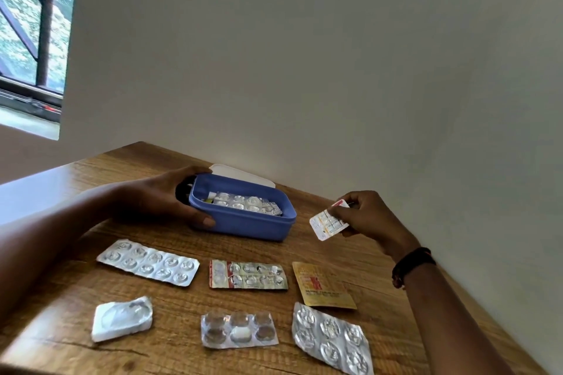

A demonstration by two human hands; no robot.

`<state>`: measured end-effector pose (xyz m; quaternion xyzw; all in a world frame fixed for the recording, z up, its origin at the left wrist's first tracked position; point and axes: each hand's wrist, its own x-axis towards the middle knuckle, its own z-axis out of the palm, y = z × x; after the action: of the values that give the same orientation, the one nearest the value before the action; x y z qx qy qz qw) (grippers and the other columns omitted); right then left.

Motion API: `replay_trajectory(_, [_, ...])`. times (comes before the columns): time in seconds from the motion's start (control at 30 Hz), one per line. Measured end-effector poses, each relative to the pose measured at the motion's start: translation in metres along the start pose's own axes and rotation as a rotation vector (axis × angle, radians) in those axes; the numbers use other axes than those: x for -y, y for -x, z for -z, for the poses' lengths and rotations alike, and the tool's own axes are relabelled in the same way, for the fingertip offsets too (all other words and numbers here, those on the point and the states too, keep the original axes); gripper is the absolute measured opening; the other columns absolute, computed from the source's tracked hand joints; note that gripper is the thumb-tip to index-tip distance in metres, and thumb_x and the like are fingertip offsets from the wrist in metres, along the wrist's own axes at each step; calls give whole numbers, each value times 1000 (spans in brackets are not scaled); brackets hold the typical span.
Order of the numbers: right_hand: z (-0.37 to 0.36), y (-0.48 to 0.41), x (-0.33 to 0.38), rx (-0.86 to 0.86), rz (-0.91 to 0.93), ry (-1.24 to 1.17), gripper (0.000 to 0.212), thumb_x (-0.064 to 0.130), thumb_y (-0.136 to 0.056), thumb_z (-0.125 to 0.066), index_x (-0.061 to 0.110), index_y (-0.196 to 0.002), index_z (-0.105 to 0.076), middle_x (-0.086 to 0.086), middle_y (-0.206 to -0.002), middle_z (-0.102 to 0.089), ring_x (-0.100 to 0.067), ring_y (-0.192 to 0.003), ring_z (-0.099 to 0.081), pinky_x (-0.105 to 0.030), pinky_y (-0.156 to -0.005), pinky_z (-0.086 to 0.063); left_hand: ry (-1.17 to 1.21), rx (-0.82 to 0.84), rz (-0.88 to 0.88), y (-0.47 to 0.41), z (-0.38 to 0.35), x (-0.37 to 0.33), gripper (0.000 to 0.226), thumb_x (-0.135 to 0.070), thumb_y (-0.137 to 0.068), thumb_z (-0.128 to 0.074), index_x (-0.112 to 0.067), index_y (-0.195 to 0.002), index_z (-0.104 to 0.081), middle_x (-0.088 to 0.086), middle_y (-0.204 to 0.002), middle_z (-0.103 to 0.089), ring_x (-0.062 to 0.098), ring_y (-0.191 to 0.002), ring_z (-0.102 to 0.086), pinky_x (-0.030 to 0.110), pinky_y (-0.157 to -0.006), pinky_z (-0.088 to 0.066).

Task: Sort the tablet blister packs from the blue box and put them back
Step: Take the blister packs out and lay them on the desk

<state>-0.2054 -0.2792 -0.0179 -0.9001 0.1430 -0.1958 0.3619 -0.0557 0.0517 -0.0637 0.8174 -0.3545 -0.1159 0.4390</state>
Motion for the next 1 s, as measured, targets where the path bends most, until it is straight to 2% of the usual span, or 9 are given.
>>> replay_trajectory(0.2, [-1,3,2,246,-159,-21,16,7,-81,-75,6,-95,-68,-12,-91,-72,-15,-73,-73,-25,-56,-57,-8,-36,-5,1,-1,-2,129,-62,-33,-89,-29,-145,-33,-9,-136,-53,12,-122,-53,43,-106,-45])
replay_trajectory(0.3, [-9,3,0,269,-170,70,18,12,-79,-78,8,-93,-69,-9,-92,-73,-15,-82,-71,-25,-60,-58,-1,-49,-9,2,-2,-3,126,-59,-35,-89,-28,-144,-35,-8,-134,-54,12,-121,-54,43,-105,-46])
replay_trajectory(0.5, [-16,3,1,288,-75,158,16,24,-80,-78,18,-91,-69,-3,-89,-74,-13,-82,-69,-26,-66,-57,19,-55,-22,3,-3,-5,114,-47,-47,-91,-26,-144,-35,-7,-131,-57,12,-118,-56,42,-104,-47])
replay_trajectory(0.63, [-19,2,1,294,-62,208,16,28,-80,-77,18,-93,-72,-1,-96,-73,-14,-88,-67,-30,-72,-56,22,-67,-21,4,-3,-4,122,-54,-39,-90,-25,-144,-35,-6,-131,-58,14,-119,-57,44,-104,-47])
replay_trajectory(0.7, [-19,2,1,267,-66,257,14,30,-84,-73,21,-95,-72,0,-100,-71,-13,-90,-65,-30,-73,-56,24,-75,-23,4,-4,-4,123,-56,-36,-88,-25,-143,-36,-5,-131,-58,14,-118,-57,44,-104,-47])
replay_trajectory(0.77, [-20,1,1,156,-12,311,19,32,-89,-67,20,-104,-69,2,-101,-67,-15,-97,-62,-32,-80,-54,18,-77,-23,4,-4,-4,124,-57,-36,-87,-25,-144,-35,-5,-132,-57,15,-119,-56,44,-105,-46])
replay_trajectory(0.9, [-29,0,8,-100,179,217,27,31,-94,-59,17,-116,-63,1,-106,-65,-11,-94,-60,-15,-67,-43,5,-75,-11,2,-3,-4,123,-55,-39,-88,-24,-145,-33,-3,-133,-55,16,-120,-55,44,-104,-46])
replay_trajectory(0.93, [-34,1,11,-131,232,211,30,33,-94,-57,18,-120,-61,0,-111,-63,-10,-94,-58,-14,-68,-42,2,-74,-10,2,-3,-4,122,-54,-40,-88,-24,-145,-32,-3,-133,-55,16,-119,-55,44,-104,-47])
replay_trajectory(1.0, [-49,5,17,-129,365,221,36,38,-95,-55,18,-125,-60,-1,-119,-62,-11,-103,-56,-20,-80,-43,-7,-76,-9,1,-3,-4,126,-56,-38,-87,-24,-146,-31,-3,-135,-54,16,-121,-54,44,-105,-46])
